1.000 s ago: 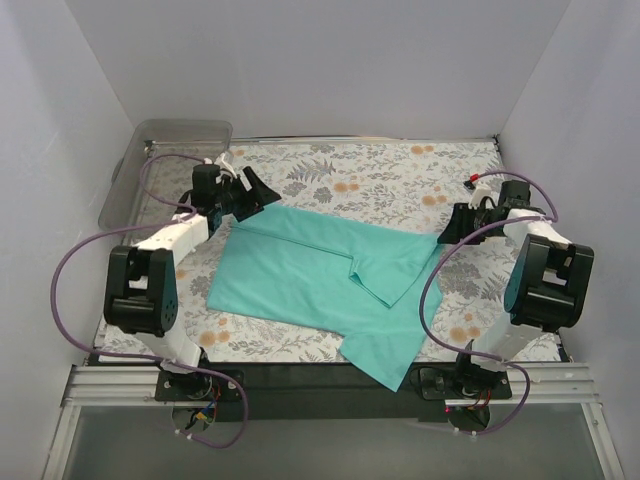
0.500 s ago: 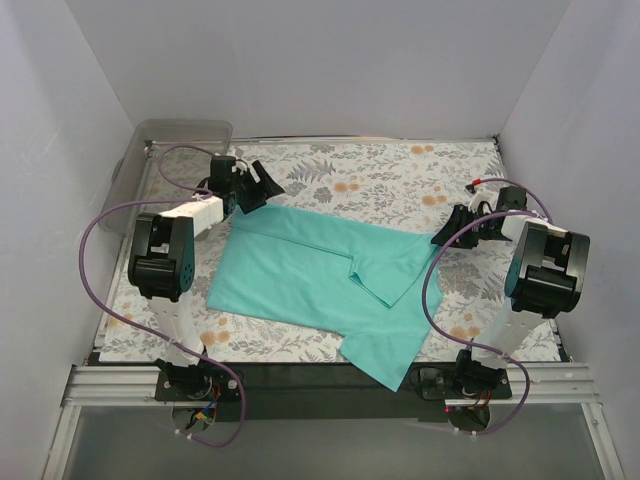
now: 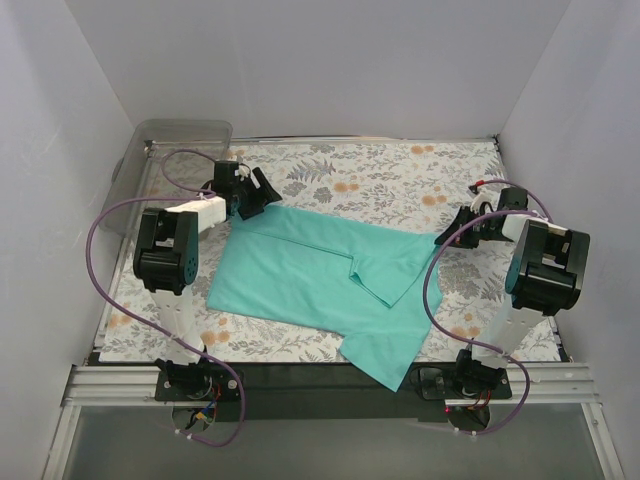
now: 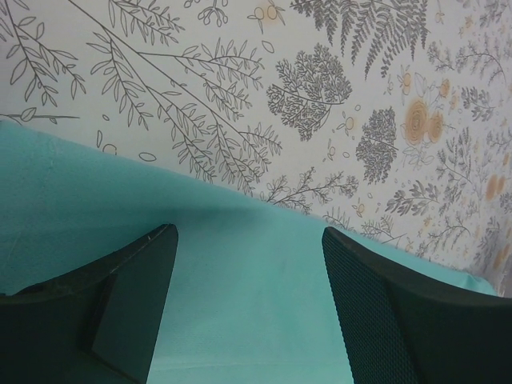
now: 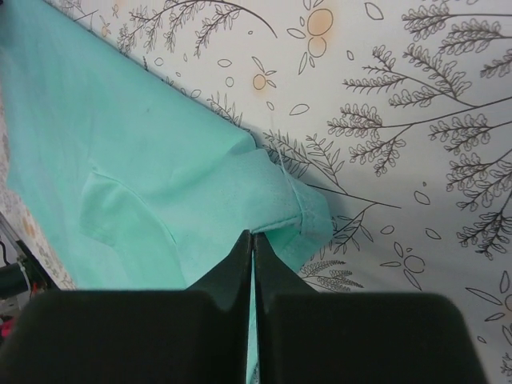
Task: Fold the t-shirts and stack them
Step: Fold the tshirt
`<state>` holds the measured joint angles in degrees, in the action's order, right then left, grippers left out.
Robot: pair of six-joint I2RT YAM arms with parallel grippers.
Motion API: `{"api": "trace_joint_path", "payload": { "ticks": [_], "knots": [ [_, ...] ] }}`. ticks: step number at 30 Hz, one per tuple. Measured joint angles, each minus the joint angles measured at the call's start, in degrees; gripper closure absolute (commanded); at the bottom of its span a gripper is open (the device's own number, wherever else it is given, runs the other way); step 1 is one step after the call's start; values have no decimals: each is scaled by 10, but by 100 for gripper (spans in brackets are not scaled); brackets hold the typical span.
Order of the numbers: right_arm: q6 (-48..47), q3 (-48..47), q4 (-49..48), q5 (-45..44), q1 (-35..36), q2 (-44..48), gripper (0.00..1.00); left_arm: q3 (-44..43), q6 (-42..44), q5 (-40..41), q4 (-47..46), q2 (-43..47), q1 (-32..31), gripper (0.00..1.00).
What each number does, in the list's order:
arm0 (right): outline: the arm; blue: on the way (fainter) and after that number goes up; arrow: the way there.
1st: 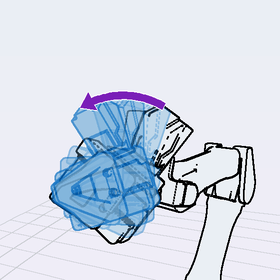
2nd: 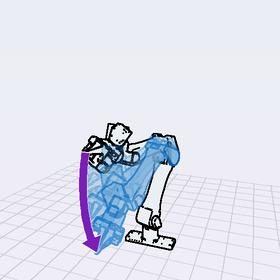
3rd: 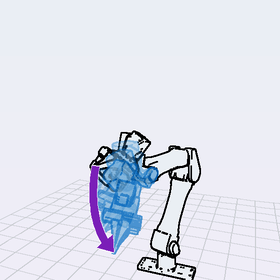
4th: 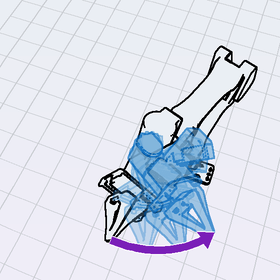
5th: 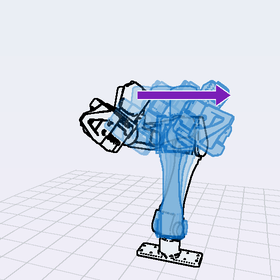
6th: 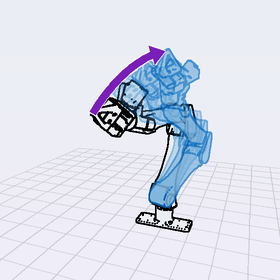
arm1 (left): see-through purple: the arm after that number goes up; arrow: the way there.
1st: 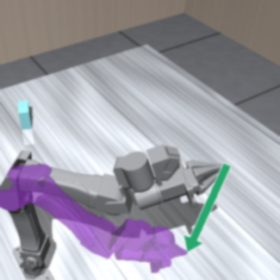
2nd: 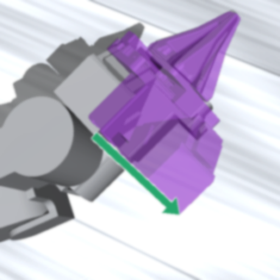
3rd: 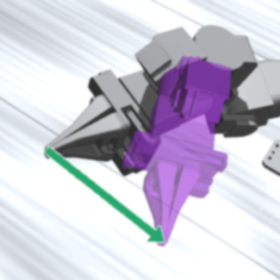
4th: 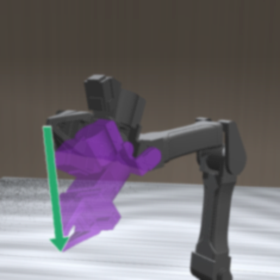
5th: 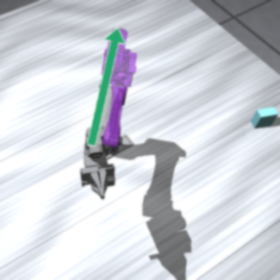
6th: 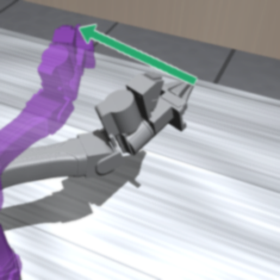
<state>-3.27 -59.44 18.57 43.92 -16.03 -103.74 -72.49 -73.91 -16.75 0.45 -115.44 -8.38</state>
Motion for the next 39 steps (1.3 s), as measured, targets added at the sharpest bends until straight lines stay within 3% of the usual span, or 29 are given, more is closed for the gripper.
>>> {"api": "trace_joint_path", "payload": {
  "ticks": [11,16,23,26,27,31,36,39],
  "knots": [
    [0,13,-4,-12,-31,-1,99,-8,1,20,14,-7,0,33],
    [-9,13,-3,-11,-31,-2,72,-19,2,22,18,-14,0,32],
    [-50,12,26,-28,-35,20,61,-39,18,14,27,-13,0,30],
    [-88,12,47,-43,-40,69,52,-50,32,-7,24,-1,0,30],
    [-108,10,56,-42,-41,89,47,-50,37,-15,22,9,0,25],
    [-244,-10,120,-17,-28,154,43,-31,71,-44,8,95,0,19],
    [-525,-3,257,10,77,204,43,91,108,-31,-11,355,0,12],
    [-637,40,313,12,139,218,46,143,110,-20,0,482,3,12]
  ]
}}
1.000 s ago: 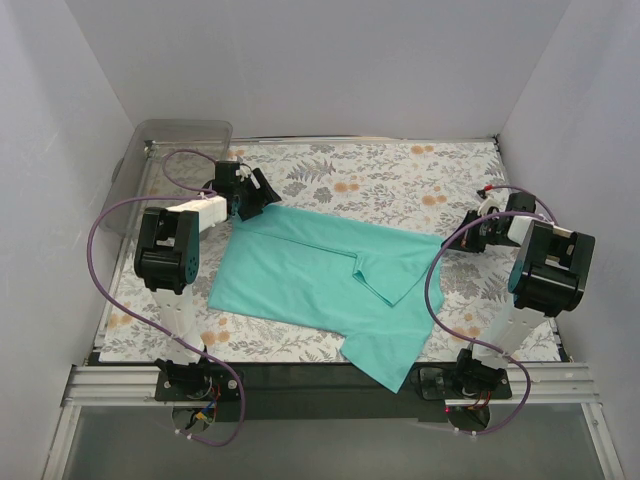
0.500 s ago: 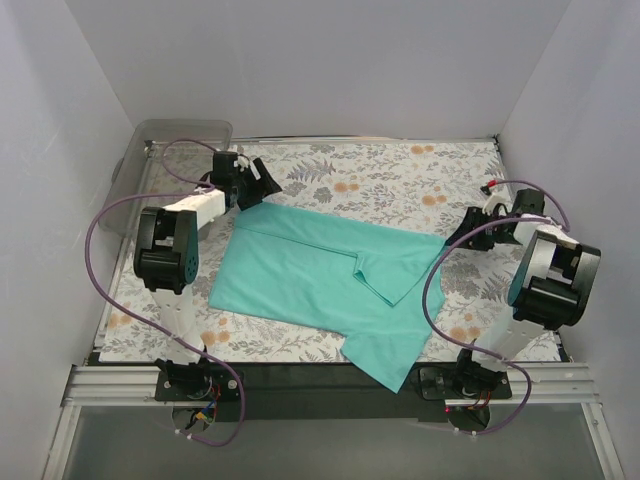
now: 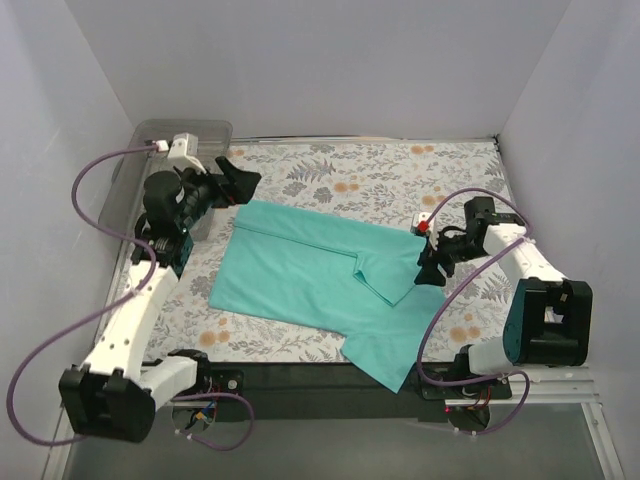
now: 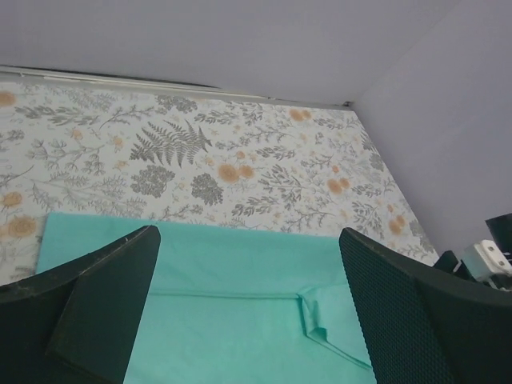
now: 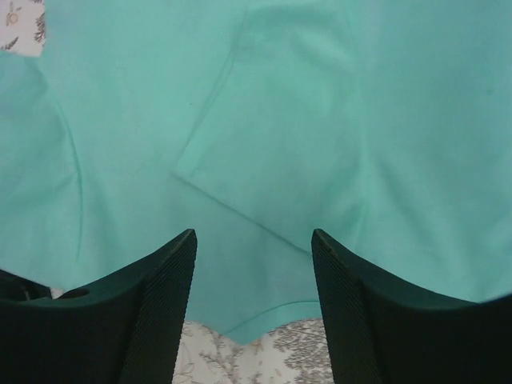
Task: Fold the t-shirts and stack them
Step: Fold the tshirt
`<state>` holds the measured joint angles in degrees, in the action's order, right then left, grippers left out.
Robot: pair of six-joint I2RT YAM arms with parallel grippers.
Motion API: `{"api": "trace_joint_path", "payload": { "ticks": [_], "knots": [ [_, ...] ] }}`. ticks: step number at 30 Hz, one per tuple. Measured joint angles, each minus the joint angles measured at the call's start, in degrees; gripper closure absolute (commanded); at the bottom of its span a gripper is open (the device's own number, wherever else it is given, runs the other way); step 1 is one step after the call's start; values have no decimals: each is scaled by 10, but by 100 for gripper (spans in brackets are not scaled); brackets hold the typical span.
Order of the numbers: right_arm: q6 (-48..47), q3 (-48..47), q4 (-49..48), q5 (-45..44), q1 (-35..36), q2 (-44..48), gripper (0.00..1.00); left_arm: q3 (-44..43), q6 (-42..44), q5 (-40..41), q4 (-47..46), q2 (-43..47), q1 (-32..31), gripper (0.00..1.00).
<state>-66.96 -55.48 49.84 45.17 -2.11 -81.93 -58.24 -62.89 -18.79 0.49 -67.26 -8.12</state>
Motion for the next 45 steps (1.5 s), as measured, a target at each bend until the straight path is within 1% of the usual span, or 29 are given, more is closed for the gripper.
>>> {"api": "trace_joint_path", "payload": {
  "ticks": [1,3,5,7,11,12,14,18,23,29,35,36,38,39,42,45],
  "knots": [
    [-14,13,7,-2,11,3,47,19,0,4,11,38,1,12],
    [-4,24,2,-15,11,3,48,58,-2,15,43,103,3,12],
    [39,24,-38,-32,-3,3,48,101,-5,26,76,146,5,12],
    [93,18,-83,-51,-27,-6,48,139,-10,34,110,170,5,12],
    [193,-40,-151,-77,-78,-69,45,191,-23,47,174,200,5,12],
    [213,-57,-167,-82,-88,-89,43,197,-26,48,182,207,5,12],
    [249,-84,-189,-88,-102,-126,42,202,-30,50,188,221,5,12],
    [295,-113,-207,-94,-106,-184,41,203,-36,51,187,239,5,12],
    [314,-130,-209,-97,-106,-229,42,222,-37,53,185,249,5,12],
    [309,-149,-194,-93,-106,-262,50,232,-39,56,189,256,5,12],
    [297,-158,-176,-90,-106,-281,63,234,-40,59,188,259,5,12],
    [294,-159,-170,-90,-106,-282,68,235,-40,59,188,259,5,12],
    [289,-160,-164,-88,-106,-283,76,237,-40,59,188,259,5,12],
    [287,-161,-161,-87,-106,-283,82,238,-40,59,188,259,5,12],
    [282,-174,-151,-80,-106,-286,87,240,-41,59,188,258,5,12],
    [280,-199,-146,-74,-106,-297,88,240,-41,60,188,258,5,12]
  ]
}}
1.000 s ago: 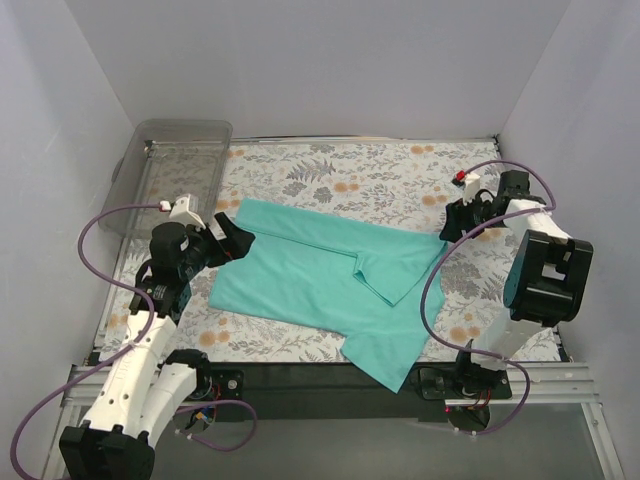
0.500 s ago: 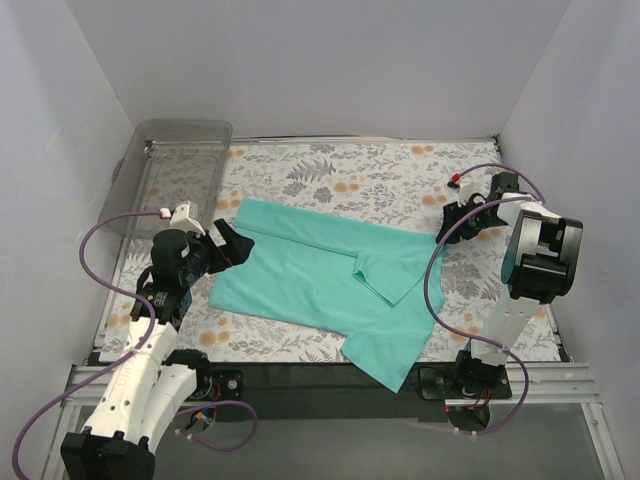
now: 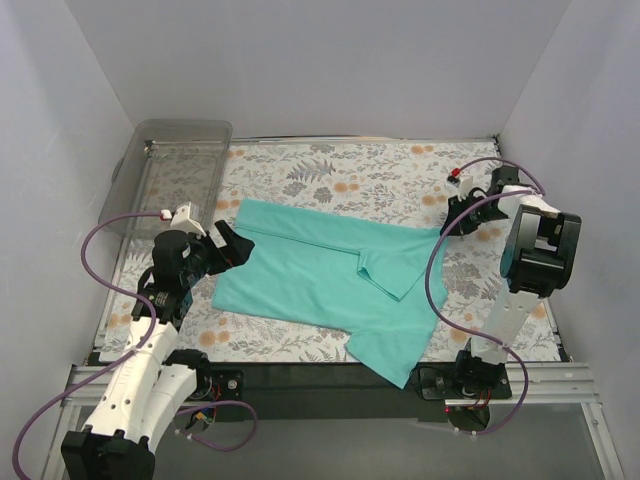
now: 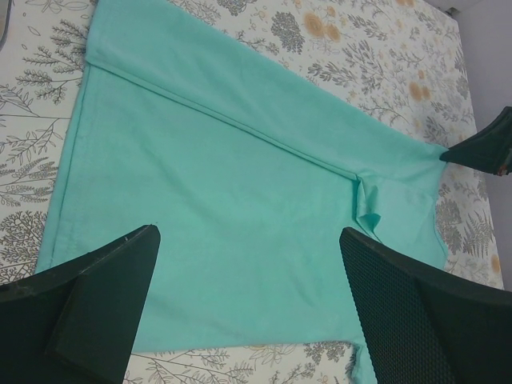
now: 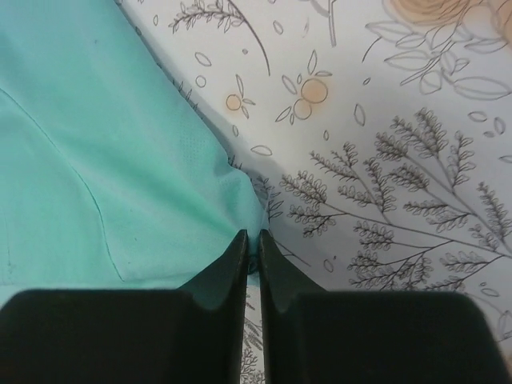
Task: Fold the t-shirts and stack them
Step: Fold the tshirt
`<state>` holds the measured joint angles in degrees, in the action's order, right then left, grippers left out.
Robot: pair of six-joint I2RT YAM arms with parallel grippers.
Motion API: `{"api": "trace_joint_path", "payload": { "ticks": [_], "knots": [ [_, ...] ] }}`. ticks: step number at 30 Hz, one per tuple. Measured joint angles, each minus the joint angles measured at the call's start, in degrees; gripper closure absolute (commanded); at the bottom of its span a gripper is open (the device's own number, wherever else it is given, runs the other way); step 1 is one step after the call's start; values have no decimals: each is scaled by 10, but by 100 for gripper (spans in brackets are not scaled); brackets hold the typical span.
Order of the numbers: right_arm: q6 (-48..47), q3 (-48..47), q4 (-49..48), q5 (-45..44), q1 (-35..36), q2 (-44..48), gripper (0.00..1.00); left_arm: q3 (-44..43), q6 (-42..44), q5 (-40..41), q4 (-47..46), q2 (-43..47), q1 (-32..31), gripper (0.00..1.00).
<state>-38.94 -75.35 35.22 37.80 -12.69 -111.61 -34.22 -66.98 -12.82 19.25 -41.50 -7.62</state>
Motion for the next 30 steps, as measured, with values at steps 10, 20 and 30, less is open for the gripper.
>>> {"api": "trace_joint_path", "payload": {
  "ticks": [10,20,30],
  "knots": [
    [1,-180,13,0,0,-109,89,0,0,2,-8,-28,0,12],
    [40,-494,23,-39,-4,-283,51,0,0,2,-28,-77,0,12],
    [72,-355,-29,-63,-8,-166,31,0,-33,-56,-42,-148,-1,24]
  ]
}}
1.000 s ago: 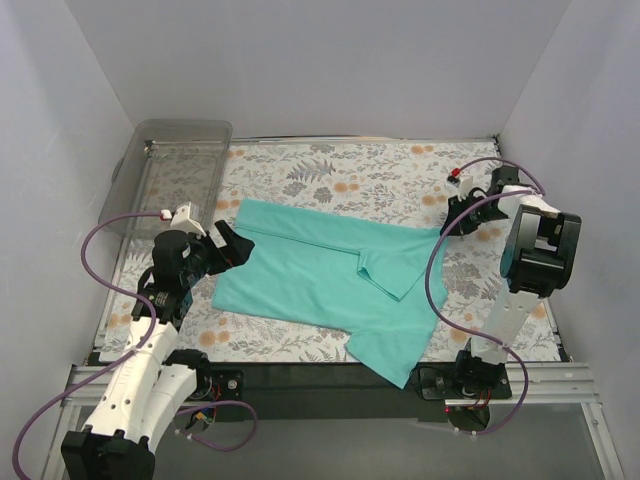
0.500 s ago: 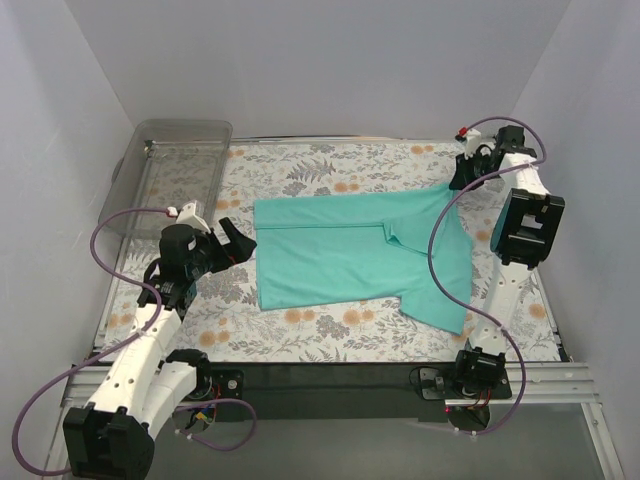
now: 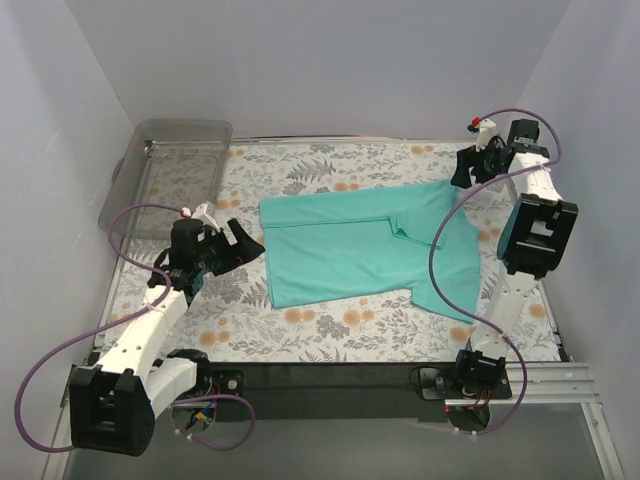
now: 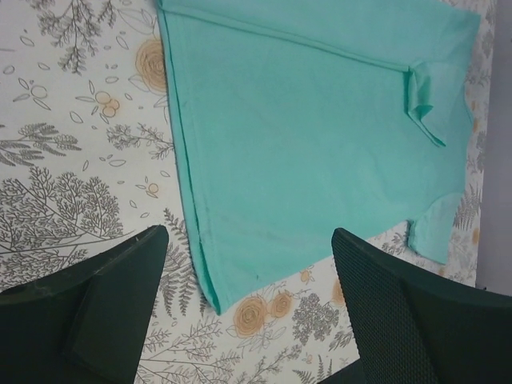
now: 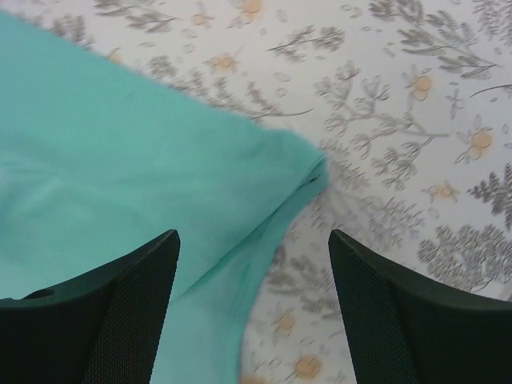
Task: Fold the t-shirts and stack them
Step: Fold the tshirt
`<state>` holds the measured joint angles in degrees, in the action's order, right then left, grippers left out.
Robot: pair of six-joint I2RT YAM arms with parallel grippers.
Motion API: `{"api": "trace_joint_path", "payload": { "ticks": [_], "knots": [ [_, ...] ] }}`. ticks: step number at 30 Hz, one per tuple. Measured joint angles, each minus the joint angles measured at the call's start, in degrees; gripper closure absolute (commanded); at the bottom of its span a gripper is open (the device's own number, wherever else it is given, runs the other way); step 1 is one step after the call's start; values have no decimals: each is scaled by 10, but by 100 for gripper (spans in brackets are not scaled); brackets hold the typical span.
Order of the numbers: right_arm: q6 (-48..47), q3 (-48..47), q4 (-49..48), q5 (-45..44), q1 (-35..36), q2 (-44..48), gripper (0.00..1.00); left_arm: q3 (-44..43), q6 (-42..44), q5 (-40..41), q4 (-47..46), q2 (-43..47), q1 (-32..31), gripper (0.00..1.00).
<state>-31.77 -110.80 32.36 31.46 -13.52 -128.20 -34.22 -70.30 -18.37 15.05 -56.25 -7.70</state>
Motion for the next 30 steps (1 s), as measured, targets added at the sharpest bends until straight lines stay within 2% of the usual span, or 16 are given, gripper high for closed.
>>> {"api": "trace_joint_path", "payload": {
  "ticks": [4,8,9,10,11,12,19,26,30],
  "knots": [
    [-31,154,-4,41,0,159,33,0,-14,-4,25,-18,-35,24],
    [-82,287,12,69,0,308,36,-15,-26,37,71,-32,-143,26],
    [-92,320,20,70,0,339,38,-23,-35,52,86,-42,-169,29],
    [-101,351,27,70,0,363,38,-28,-46,63,99,-53,-192,42],
    [-106,384,29,68,-2,384,39,-29,-64,76,111,-63,-210,47],
    [-110,417,34,64,-5,403,40,-28,-78,86,122,-69,-221,48],
    [-125,575,68,25,-49,470,41,51,-189,145,163,-38,-250,48],
    [-135,612,70,11,-72,503,41,54,-226,161,124,-73,-250,48],
    [-137,620,71,7,-80,513,41,52,-237,170,94,-109,-250,58]
  ]
}}
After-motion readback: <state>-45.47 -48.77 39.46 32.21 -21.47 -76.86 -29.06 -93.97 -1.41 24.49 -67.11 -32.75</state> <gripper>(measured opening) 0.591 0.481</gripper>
